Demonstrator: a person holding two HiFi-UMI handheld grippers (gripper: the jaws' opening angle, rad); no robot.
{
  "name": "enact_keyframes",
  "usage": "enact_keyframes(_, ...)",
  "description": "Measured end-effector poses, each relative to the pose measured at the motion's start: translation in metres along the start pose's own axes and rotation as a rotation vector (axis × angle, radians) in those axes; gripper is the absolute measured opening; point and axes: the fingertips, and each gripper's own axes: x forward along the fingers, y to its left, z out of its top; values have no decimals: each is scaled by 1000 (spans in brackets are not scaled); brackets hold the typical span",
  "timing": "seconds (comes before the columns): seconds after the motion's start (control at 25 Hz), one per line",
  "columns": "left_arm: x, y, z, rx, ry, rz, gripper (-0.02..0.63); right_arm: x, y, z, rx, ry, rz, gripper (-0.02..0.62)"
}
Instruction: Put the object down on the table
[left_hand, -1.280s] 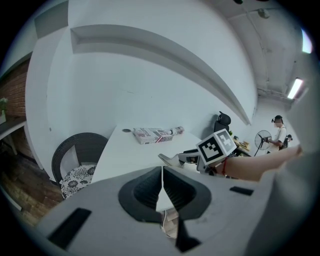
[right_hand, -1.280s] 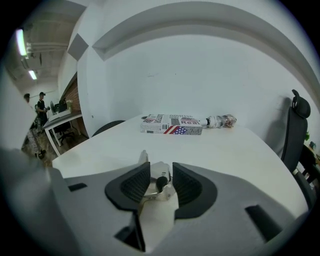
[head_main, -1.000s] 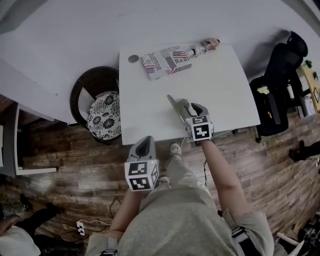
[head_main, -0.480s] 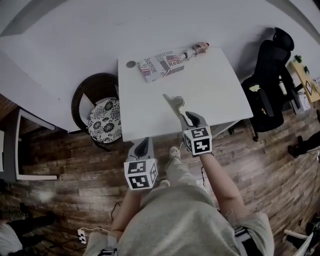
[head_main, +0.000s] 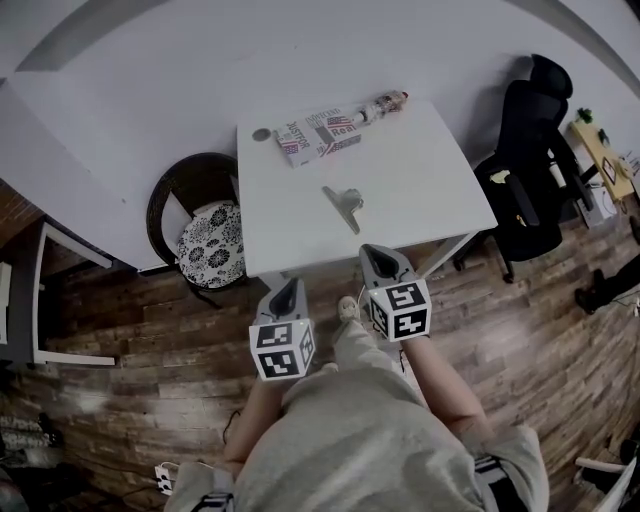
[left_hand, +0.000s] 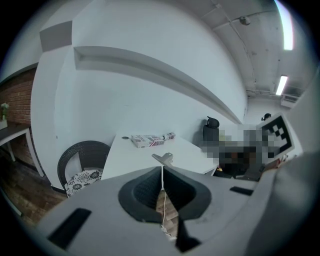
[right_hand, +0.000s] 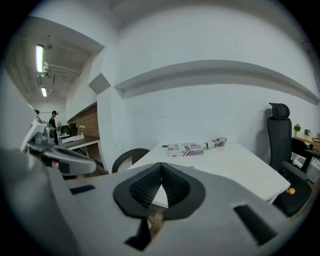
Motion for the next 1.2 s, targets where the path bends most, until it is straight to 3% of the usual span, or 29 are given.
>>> enact_keyframes(0.44,-20,-11,-5,18,-24,-17,11,-41,28,0,18,-55,32,-3)
enact_keyframes(1.2,-14,-7,-7,11,-4,-18,11,-42,27,-1,53,-71,30,-4)
